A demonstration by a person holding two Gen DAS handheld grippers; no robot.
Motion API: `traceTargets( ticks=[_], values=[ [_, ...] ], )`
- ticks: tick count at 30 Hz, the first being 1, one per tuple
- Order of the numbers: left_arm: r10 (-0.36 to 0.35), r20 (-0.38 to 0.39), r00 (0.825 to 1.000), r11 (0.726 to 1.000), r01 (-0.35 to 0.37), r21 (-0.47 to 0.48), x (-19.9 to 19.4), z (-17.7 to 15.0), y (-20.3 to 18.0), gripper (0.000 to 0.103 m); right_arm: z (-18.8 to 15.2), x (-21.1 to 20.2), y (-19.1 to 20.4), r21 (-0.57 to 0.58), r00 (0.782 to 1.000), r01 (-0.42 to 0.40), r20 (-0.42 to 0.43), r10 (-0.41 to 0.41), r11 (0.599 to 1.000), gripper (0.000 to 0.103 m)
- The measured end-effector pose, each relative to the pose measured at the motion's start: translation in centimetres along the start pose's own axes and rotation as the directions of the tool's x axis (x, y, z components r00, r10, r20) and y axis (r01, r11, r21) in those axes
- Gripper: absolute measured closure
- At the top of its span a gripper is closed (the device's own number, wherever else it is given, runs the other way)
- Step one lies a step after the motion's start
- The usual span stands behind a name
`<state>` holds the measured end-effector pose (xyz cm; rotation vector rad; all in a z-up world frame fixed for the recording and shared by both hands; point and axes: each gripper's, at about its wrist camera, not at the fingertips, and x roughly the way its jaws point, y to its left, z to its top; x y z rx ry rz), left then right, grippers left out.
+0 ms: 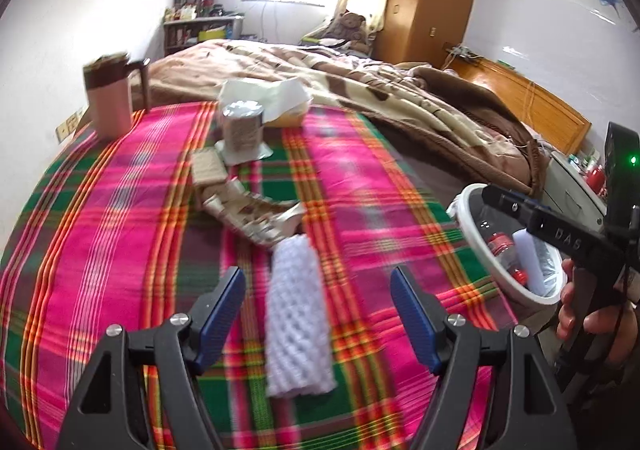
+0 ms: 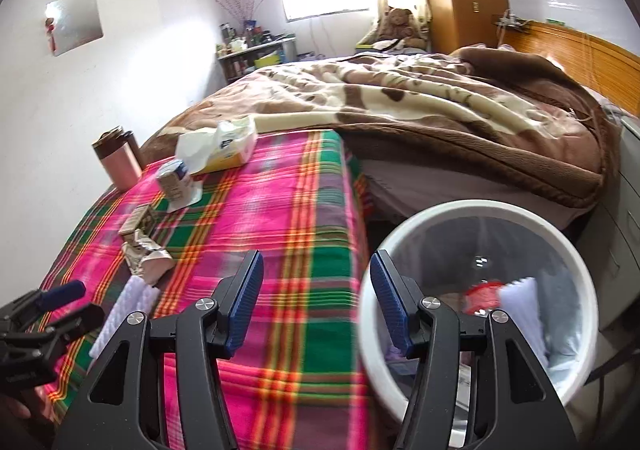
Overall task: Collect trash
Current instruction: 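Move both open tools back over the plaid cloth, then close the left tool on the second white foam sleeve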
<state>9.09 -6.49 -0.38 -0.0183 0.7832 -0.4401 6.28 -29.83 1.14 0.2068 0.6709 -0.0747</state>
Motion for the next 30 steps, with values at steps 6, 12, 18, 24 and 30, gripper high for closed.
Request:
traceTargets(
  ticks=[6, 12, 18, 24, 30],
  values=[
    [-0.025, -0.048, 0.999, 0.998, 0.023, -0.052, 1.2, -1.2, 2.4, 0.026, 0.5, 2.0, 3.0, -0.051, 0.998, -0.059, -0.024, 0.058, 0.997, 0.046],
    [-0.061, -0.092, 0.994, 0.996, 0.054, -0.074, 2.8, -1.8, 3.0, 0.026, 0.6, 4.0, 5.9, -0.094, 0.991, -0.122, -0.069, 0.116, 0.988, 0.046],
    [-0.057, -0.128, 0.99, 0.997, 0.051, -0.053, 3.7, -1.9, 2.7, 0.026, 0.9, 5.3, 8.2, -0.127, 0.983, -0.171, -0.095, 0.159, 0.977, 0.046],
    [-0.033, -0.132, 0.991, 0.999, 0.028, -0.039, 3.8, -1.7, 3.4, 0.032, 0.8, 6.3, 9.9, -0.166, 0.976, -0.201, -0.124, 0.181, 0.965, 0.046],
    [-0.02, -0.135, 0.991, 0.999, 0.016, -0.03, 3.4, -1.7, 4.4, 0.052, 0.6, 7.3, 10.9, -0.174, 0.969, -0.216, -0.155, 0.19, 0.961, 0.046]
  ],
)
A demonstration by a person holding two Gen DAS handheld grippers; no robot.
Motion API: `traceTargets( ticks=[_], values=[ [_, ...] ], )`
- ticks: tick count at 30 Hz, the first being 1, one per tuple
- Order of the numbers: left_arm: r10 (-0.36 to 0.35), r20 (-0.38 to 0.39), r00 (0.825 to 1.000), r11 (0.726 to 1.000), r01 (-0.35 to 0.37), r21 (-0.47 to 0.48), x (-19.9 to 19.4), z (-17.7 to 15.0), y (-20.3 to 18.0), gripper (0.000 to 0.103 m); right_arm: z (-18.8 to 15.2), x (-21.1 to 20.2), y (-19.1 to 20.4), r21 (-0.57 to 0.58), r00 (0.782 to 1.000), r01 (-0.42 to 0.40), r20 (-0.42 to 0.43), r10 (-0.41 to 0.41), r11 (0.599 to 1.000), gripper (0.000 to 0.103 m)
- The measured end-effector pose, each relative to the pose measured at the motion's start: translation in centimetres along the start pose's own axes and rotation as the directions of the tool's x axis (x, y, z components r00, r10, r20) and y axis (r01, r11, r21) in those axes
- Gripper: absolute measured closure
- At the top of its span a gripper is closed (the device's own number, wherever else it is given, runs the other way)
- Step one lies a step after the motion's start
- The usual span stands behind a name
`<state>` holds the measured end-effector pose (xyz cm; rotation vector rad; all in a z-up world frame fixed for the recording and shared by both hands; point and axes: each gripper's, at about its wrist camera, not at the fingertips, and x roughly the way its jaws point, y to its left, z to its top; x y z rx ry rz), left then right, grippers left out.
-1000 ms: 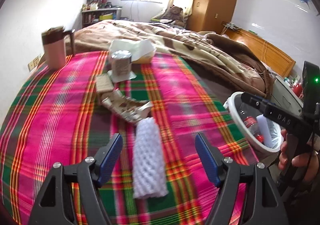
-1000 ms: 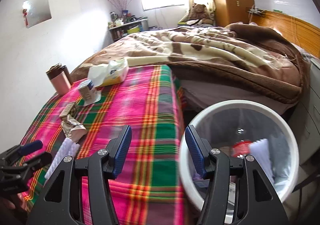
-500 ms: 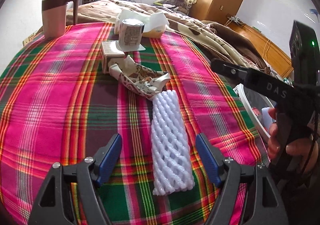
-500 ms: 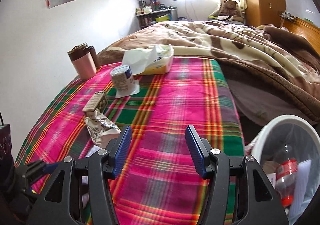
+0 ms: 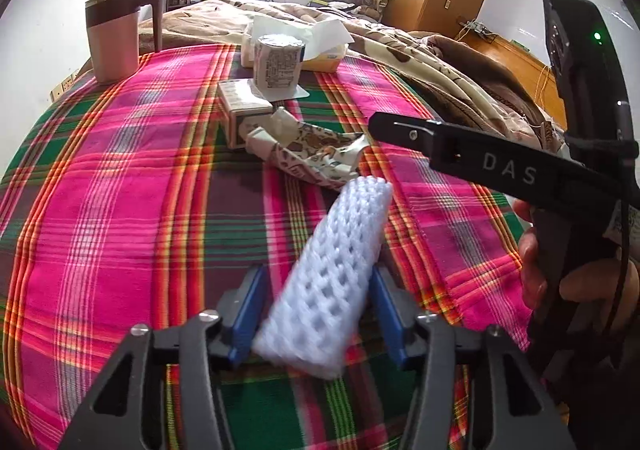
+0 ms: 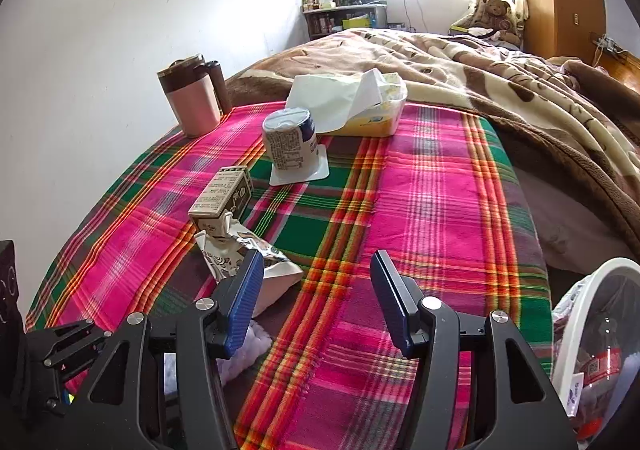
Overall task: Collect trash
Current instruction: 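Close the left tool on the second white foam sleeve, then grasp the patterned paper cup with the right tool while the left tool holds the foam sleeve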
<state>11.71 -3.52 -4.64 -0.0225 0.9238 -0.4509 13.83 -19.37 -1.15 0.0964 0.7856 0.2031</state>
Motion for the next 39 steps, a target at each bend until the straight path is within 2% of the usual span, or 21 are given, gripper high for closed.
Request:
traceTargets(
  ticks=[8, 17, 21, 26, 28, 29, 30, 32, 35, 39],
  values=[
    [0.035, 0.009, 0.999, 0.999, -0.035, -0.009, -0.8, -0.3, 1.9, 0.06, 0.4, 1.4, 1.2, -0.017, 0.999, -0.023, -0.028, 0.023, 1.0, 0.046],
    [0.111, 0.02, 0.994, 0.993, -0.111, -0.041, -2.0, -0.8, 4.6, 0.06, 0.5, 2.7, 2.6, -0.056, 0.997, -0.044, -0.058, 0.041, 0.997, 0.046],
    [0.177, 0.027, 0.984, 0.982, -0.175, -0.068, -2.6, -0.9, 6.2, 0.06, 0.6, 3.5, 3.3, -0.075, 0.994, -0.073, -0.082, 0.067, 0.995, 0.046],
    [0.191, 0.033, 0.981, 0.976, -0.186, -0.113, -3.0, -1.0, 8.1, 0.06, 0.6, 4.4, 4.0, -0.093, 0.991, -0.09, -0.111, 0.08, 0.992, 0.046],
    [0.196, 0.033, 0.98, 0.974, -0.191, -0.121, -3.1, -1.0, 8.4, 0.052, 0.6, 4.5, 4.5, -0.108, 0.99, -0.091, -0.116, 0.078, 0.99, 0.046],
    [0.197, 0.033, 0.98, 0.973, -0.191, -0.126, -3.0, -0.9, 8.5, 0.044, 0.6, 4.5, 4.6, -0.113, 0.99, -0.09, -0.116, 0.077, 0.99, 0.045],
    [0.194, 0.033, 0.98, 0.973, -0.188, -0.133, -3.0, -0.9, 8.7, 0.04, 0.6, 4.5, 4.7, -0.117, 0.99, -0.092, -0.118, 0.079, 0.989, 0.041],
    [0.18, 0.036, 0.983, 0.974, -0.173, -0.144, -2.9, -0.8, 9.0, 0.037, 0.5, 4.6, 4.9, -0.122, 0.989, -0.1, -0.124, 0.085, 0.987, 0.035],
    [0.167, 0.039, 0.985, 0.975, -0.159, -0.155, -2.9, -0.7, 9.3, 0.031, 0.4, 4.8, 5.1, -0.132, 0.987, -0.097, -0.138, 0.079, 0.986, 0.035],
    [0.164, 0.041, 0.986, 0.974, -0.156, -0.163, -2.8, -0.4, 9.7, 0.03, 0.4, 4.7, 5.5, -0.154, 0.986, -0.101, -0.144, 0.079, 0.983, 0.035]
  ],
)
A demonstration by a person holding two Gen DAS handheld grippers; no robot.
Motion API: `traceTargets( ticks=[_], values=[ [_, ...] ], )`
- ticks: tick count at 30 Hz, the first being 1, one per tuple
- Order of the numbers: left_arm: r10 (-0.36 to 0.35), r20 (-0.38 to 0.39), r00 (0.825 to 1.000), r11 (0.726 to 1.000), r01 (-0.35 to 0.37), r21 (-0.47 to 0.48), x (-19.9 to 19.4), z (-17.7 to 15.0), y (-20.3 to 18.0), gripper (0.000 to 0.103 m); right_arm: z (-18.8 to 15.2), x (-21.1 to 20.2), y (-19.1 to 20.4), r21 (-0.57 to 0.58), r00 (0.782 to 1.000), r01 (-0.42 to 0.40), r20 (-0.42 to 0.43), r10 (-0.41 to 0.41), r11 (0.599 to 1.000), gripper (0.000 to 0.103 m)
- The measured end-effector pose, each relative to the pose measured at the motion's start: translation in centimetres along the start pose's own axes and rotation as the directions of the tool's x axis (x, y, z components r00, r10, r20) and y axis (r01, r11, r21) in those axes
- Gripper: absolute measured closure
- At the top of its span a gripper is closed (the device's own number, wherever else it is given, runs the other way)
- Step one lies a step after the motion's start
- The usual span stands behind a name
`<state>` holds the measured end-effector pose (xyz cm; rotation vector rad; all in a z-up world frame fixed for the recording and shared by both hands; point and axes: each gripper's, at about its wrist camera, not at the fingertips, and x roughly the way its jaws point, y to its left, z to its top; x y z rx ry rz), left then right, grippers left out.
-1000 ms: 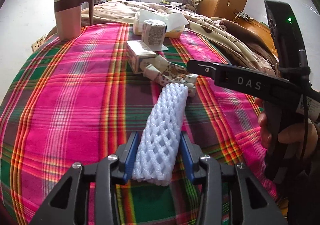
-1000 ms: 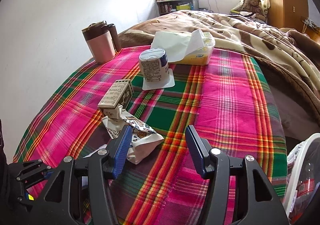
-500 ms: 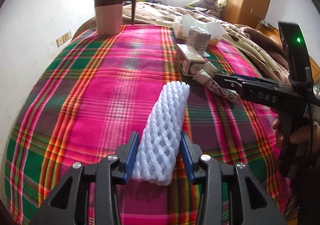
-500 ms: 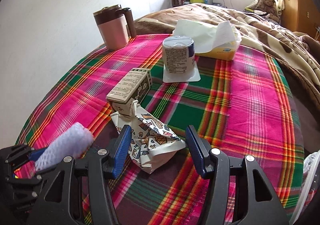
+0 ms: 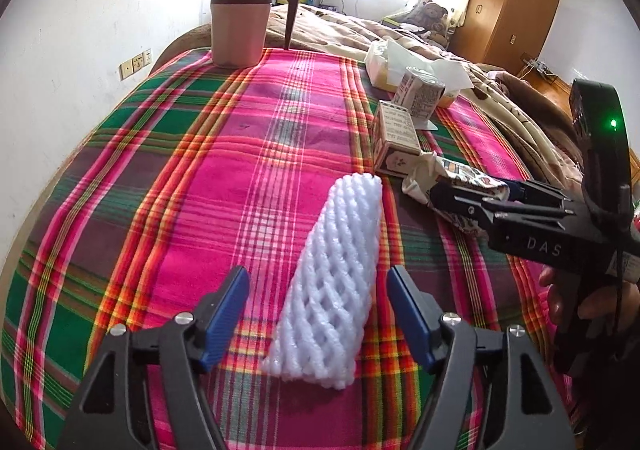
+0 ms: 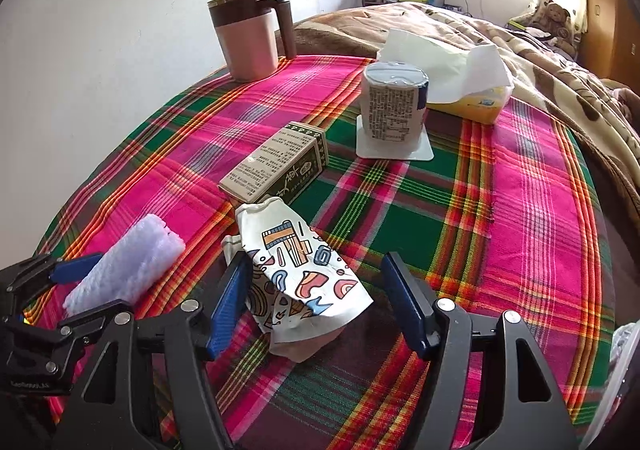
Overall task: Collect trash
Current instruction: 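Grasp the patterned paper cup with the right tool while the left tool holds the foam sleeve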
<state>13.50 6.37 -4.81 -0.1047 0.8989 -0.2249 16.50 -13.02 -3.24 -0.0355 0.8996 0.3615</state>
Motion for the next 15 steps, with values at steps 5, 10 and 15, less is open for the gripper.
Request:
traceTargets(
  ticks=[5, 10, 15],
  values=[
    [-0.013, -0.004, 1.0, 1.0, 0.013, -0.013, 0.46, 0.6, 0.2, 0.029, -0.05, 0.59, 0.51, -0.033, 0.999, 0.007, -0.034, -0.008, 0.999, 0.035],
    [-0.008, -0.007, 1.0, 1.0, 0.008, -0.007, 0.78, 0.93, 0.1, 0.029, -0.07, 0.49, 0.58, -0.038, 0.999, 0.007, -0.036, -0.008, 0.999, 0.035],
    [-0.027, -0.003, 1.0, 1.0, 0.027, -0.015, 0.81, 1.07, 0.15, 0.029, -0.18, 0.31, 0.72, -0.029, 0.999, 0.017, -0.033, -0.018, 0.999, 0.039]
  ],
)
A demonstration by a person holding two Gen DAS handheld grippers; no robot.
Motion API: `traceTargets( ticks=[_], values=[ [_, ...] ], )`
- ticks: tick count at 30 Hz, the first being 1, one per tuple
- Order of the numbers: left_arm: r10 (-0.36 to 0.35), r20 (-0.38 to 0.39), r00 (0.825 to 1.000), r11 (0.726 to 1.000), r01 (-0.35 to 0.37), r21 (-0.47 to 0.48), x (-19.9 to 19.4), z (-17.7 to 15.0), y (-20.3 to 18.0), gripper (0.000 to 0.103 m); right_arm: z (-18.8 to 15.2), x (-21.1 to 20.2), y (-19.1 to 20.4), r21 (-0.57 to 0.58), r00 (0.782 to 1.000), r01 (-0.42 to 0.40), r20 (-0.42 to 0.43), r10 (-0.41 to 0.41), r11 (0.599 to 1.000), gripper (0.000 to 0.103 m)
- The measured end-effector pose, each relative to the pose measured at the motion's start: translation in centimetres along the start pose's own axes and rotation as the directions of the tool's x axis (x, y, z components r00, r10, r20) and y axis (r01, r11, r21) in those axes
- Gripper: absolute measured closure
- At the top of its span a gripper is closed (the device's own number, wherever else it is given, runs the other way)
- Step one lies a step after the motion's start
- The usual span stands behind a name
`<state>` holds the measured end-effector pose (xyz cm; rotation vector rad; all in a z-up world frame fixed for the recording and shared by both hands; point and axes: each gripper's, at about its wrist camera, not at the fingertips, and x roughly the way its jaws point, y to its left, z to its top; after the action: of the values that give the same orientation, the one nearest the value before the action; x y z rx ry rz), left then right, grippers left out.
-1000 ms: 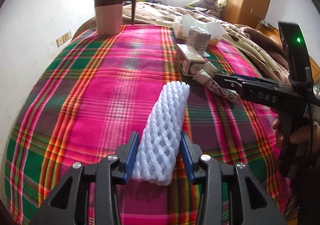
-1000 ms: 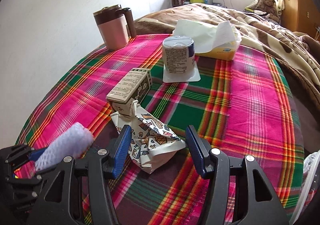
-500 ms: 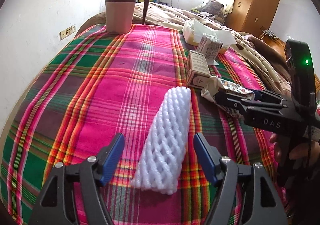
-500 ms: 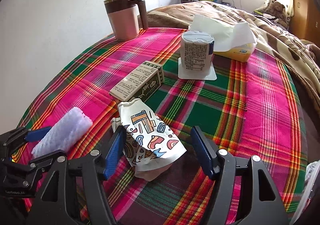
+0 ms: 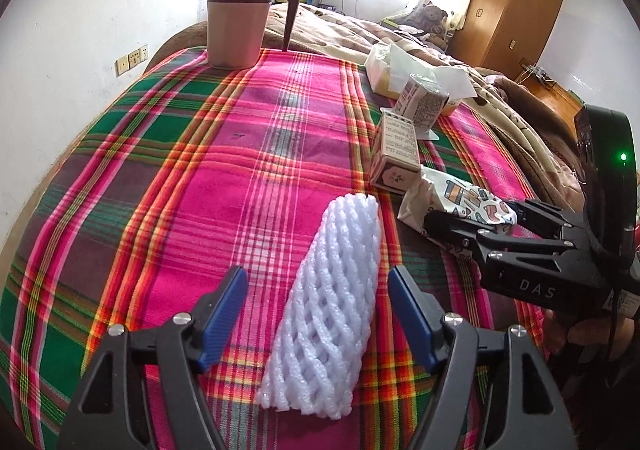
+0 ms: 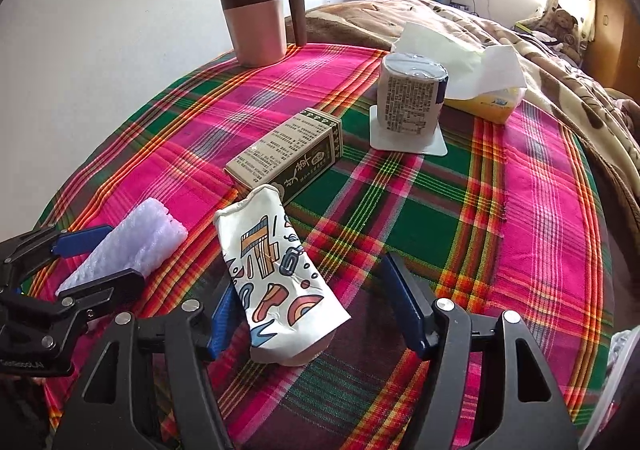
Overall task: Collect trash
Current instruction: 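Grasp the patterned paper cup with the right tool while the left tool holds the foam sleeve, then carry the foam sleeve and patterned paper cup over the white bin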
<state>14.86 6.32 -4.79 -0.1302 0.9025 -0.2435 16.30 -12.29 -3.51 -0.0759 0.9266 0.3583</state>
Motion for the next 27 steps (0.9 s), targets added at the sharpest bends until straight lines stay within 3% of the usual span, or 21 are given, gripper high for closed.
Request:
traceTargets(
  ticks=[4, 11, 27],
  values=[
    [0.0, 0.003, 1.0, 1.0, 0.0, 0.001, -0.1, -0.1, 0.0, 0.04, -0.3, -0.3, 0.1, 0.013, 1.0, 0.002, 0.009, -0.002, 1.0, 0.055],
    [-0.001, 0.001, 1.0, 1.0, 0.001, 0.015, -0.6, -0.4, -0.5, 0.058, -0.6, -0.8, 0.0, 0.04, 1.0, 0.011, 0.022, -0.012, 0.999, 0.071],
    [-0.034, 0.069, 0.997, 0.997, 0.029, 0.069, -3.8, -0.8, -3.4, 0.06, -2.4, -4.6, -1.2, 0.136, 0.99, 0.009, 0.14, -0.028, 0.991, 0.073]
  ],
)
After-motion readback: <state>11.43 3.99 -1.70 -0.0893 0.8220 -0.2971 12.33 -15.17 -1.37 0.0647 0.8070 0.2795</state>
